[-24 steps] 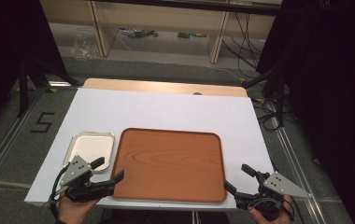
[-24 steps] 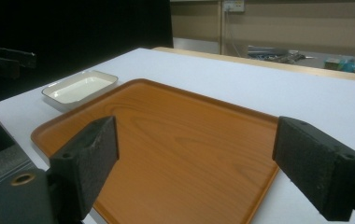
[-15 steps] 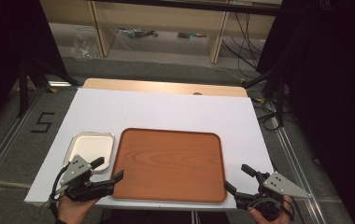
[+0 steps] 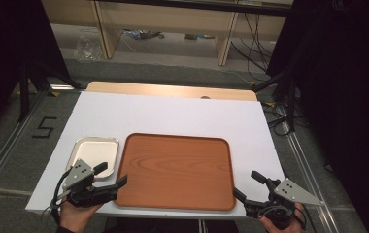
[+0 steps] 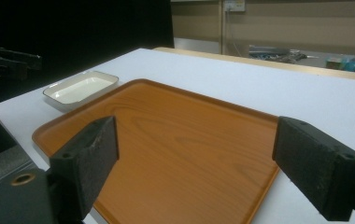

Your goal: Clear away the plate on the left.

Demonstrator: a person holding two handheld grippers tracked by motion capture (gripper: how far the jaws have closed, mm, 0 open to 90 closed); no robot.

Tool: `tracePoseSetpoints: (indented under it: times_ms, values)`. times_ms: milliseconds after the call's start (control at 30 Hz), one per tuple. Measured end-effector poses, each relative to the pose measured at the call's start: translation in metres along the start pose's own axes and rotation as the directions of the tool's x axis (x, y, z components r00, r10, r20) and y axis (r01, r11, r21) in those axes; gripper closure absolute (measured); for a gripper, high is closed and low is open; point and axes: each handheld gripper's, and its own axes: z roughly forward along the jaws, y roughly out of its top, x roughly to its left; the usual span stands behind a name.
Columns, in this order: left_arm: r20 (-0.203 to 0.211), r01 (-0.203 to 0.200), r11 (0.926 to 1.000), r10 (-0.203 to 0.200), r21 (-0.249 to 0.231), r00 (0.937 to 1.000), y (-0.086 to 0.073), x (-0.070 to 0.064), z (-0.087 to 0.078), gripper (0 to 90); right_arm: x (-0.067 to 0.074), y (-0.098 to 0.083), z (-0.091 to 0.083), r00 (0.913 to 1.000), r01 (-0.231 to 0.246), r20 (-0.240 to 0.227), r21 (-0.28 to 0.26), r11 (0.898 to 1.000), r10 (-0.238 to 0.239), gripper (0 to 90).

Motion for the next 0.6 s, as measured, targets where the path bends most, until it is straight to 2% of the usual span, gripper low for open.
tracePoseSetpoints:
  times_ms: [300,333,367,500,533,600]
  values:
    - [-0.024,0.032,0.9995,-0.032,0.007,0.9992,0.000,0.012,0.003,18.3,-0.001,0.000,0.000,1.0000,-0.006,-0.004,-0.001,1.000,0.006,15.6]
    - [-0.024,0.037,0.9993,-0.037,0.009,0.9990,0.000,0.013,0.003,18.3,0.001,0.000,0.000,0.9991,-0.038,-0.017,0.007,0.999,0.038,15.6]
    - [-0.028,0.039,0.9992,-0.038,0.011,0.9989,0.000,0.013,0.003,18.3,-0.001,0.000,0.001,0.9999,-0.010,-0.009,-0.004,1.000,0.010,15.6]
    - [-0.043,0.054,0.9984,-0.053,0.017,0.9977,0.000,0.017,0.004,18.3,-0.003,-0.001,0.001,0.9999,-0.009,-0.005,-0.001,1.000,0.009,15.6]
    - [-0.047,0.052,0.9985,-0.051,0.016,0.9976,0.000,0.018,0.005,18.4,-0.002,-0.001,0.002,0.9997,-0.024,-0.002,0.002,1.000,0.024,15.6]
    - [-0.054,0.054,0.9983,-0.052,0.021,0.9972,-0.001,0.021,0.005,18.4,-0.003,-0.001,0.002,0.9999,-0.011,0.000,0.001,1.000,0.011,15.7]
